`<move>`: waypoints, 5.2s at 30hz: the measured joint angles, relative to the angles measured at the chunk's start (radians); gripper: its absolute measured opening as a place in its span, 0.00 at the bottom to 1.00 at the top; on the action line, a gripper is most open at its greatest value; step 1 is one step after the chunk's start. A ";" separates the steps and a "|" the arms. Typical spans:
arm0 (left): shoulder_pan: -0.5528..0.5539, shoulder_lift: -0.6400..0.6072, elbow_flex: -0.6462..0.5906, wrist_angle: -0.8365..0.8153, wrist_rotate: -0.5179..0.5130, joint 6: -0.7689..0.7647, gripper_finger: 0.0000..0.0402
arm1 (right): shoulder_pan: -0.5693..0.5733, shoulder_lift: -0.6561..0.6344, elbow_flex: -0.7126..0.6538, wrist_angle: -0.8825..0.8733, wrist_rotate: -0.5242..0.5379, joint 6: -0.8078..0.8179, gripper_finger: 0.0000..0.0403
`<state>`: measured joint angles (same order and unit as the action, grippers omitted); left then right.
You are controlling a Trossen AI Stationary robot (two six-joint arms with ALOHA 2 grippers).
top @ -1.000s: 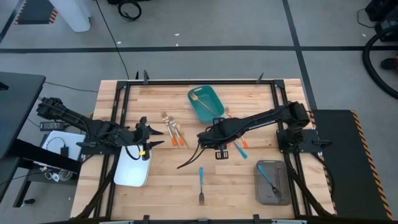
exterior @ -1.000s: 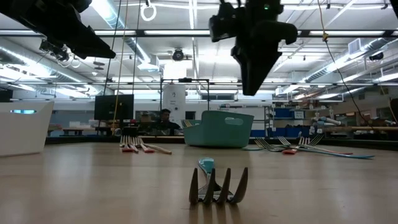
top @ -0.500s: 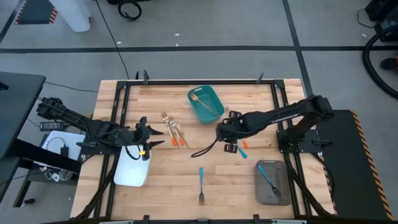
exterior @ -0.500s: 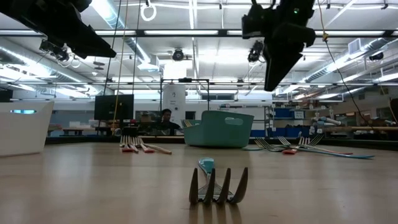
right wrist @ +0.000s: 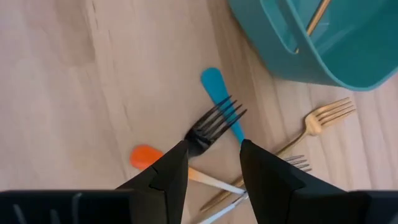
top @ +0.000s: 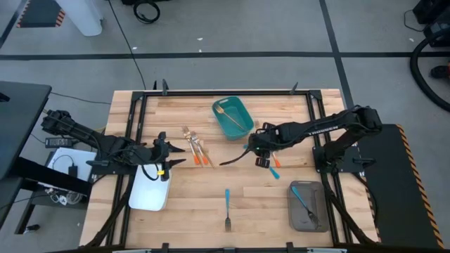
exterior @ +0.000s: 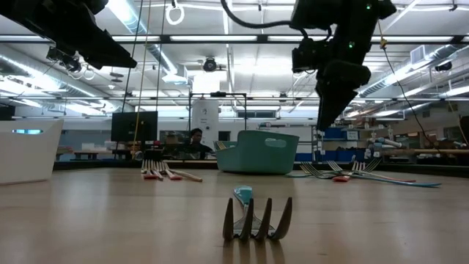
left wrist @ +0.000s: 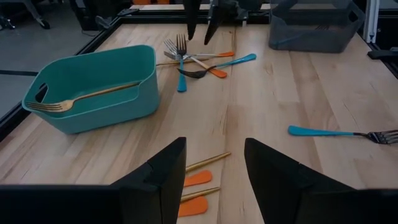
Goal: Sort silverware by color (type)
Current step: Put the blue fork into the black bin
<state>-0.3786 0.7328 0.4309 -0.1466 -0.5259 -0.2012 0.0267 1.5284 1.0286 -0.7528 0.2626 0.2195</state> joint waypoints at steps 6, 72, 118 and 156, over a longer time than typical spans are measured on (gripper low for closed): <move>0.000 0.000 0.000 0.000 0.000 0.001 0.43 | -0.040 0.000 -0.013 0.023 -0.010 -0.127 0.38; 0.000 0.000 0.000 0.006 0.000 0.003 0.43 | -0.281 0.101 -0.229 0.326 -0.247 -0.461 0.04; 0.000 0.000 0.000 0.001 0.001 -0.019 0.43 | -0.053 0.104 0.223 0.175 -0.157 -0.191 0.06; 0.000 0.000 0.000 -0.003 0.000 -0.016 0.43 | 0.107 0.090 0.335 0.218 -0.002 -0.121 0.06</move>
<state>-0.3786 0.7330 0.4309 -0.1493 -0.5259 -0.2169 0.1336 1.6182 1.3632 -0.5344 0.2607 0.0982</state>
